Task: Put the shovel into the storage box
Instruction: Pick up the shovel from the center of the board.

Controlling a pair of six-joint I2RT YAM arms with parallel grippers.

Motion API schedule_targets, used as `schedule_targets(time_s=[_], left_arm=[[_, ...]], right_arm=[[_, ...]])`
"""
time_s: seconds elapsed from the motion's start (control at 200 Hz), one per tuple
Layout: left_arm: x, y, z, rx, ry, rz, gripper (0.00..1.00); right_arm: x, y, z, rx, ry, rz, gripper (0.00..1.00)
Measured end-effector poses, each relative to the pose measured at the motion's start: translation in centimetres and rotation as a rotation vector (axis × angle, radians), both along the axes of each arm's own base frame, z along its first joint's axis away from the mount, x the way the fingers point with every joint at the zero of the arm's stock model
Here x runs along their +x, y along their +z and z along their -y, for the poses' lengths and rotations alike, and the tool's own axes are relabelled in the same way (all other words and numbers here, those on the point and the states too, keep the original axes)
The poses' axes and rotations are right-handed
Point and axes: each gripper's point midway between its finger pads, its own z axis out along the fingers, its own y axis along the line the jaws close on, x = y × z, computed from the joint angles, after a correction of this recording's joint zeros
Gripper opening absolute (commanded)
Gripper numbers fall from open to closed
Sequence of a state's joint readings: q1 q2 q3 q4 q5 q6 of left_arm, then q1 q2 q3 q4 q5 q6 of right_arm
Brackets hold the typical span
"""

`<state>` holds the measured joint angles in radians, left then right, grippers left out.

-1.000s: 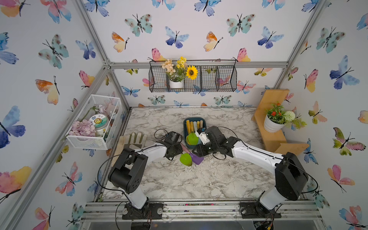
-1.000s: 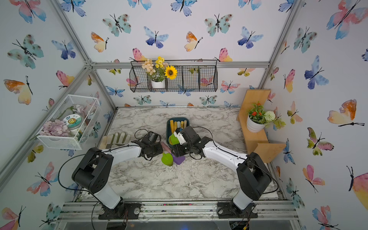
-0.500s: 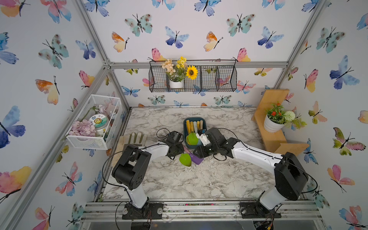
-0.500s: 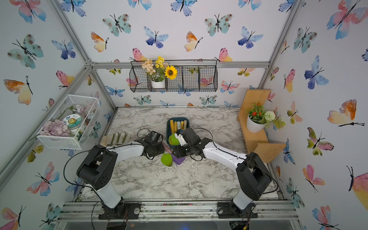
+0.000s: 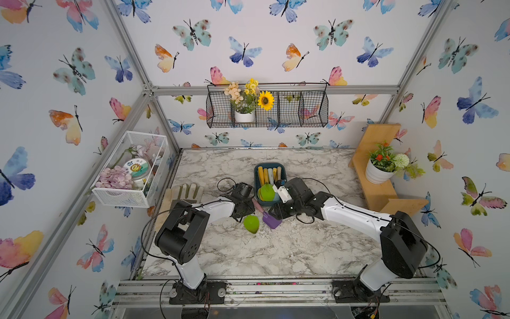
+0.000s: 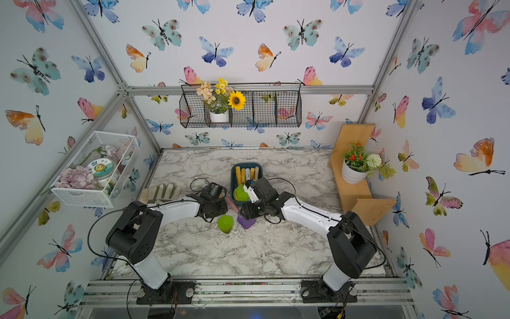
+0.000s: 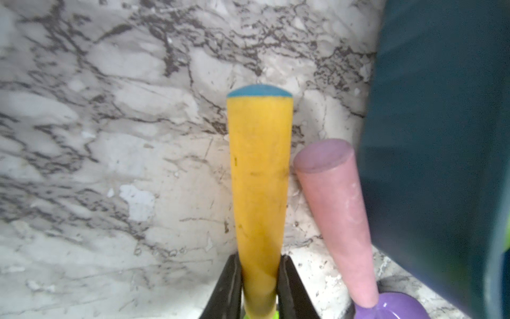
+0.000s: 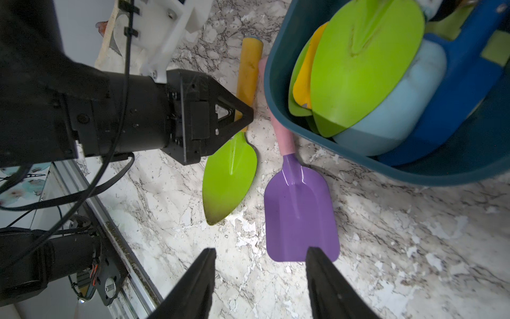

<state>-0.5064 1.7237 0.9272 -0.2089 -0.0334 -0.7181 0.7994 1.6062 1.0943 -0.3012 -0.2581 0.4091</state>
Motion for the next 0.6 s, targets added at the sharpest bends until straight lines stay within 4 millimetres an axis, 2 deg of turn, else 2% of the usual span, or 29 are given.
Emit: schedule_targets(time_s=[0.16,0.33,0.471,0.596], left_arm=[[-0.1,-0.1,-0.5,0.025,0.000,0.007,0.30],[-0.1,-0.1,-0.8,0.053,-0.001,0.016,0.30],[-0.2,-0.1,-0.9,0.081,-0.007,0.021,0.24],[-0.3,-0.2,-1.0,0.094,-0.013,0.022,0.13]], right_arm=[[0.0,0.0,0.1,-0.003,-0.004,0.002,0.57],[0.1,0.1,0.2,-0.005,-0.008,0.008,0.57],[0.2,0.2,0.2,-0.005,-0.013,0.014,0.57],[0.2,0.3,0.3,-0.005,-0.014,0.017,0.57]])
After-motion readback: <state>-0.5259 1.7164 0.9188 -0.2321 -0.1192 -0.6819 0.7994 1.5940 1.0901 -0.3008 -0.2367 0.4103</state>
